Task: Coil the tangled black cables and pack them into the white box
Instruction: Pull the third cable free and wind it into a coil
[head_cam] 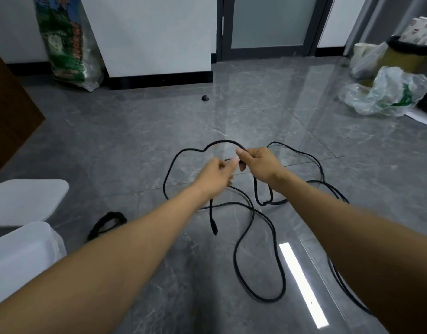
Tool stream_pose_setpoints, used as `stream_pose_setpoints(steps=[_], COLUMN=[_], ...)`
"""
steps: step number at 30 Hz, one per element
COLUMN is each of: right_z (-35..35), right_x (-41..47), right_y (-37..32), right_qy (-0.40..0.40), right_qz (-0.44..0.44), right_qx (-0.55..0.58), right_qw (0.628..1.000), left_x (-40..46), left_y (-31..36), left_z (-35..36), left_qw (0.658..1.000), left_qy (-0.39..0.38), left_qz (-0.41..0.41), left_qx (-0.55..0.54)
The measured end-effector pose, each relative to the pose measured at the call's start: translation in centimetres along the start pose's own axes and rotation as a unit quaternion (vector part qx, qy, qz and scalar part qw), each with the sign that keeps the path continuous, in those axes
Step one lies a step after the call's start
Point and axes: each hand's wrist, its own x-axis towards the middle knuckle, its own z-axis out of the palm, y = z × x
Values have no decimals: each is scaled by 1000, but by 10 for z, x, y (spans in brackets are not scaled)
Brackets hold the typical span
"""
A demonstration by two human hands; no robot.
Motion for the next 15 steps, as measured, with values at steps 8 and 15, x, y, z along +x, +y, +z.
stream_pose_setpoints(steps=[8,15], right_z=[-8,-103], right_x=[23,5], right_y=[-5,-125], right_qy=[146,55], right_qz=[85,143], right_qx=[-16,-183], right_qw=[985,971], left_x=[13,-19], left_y=[24,163], left_z=[-52,-122], left_qw=[995,998], left_qy=[-31,-38], left_qz=[36,5], left_qx=[86,46])
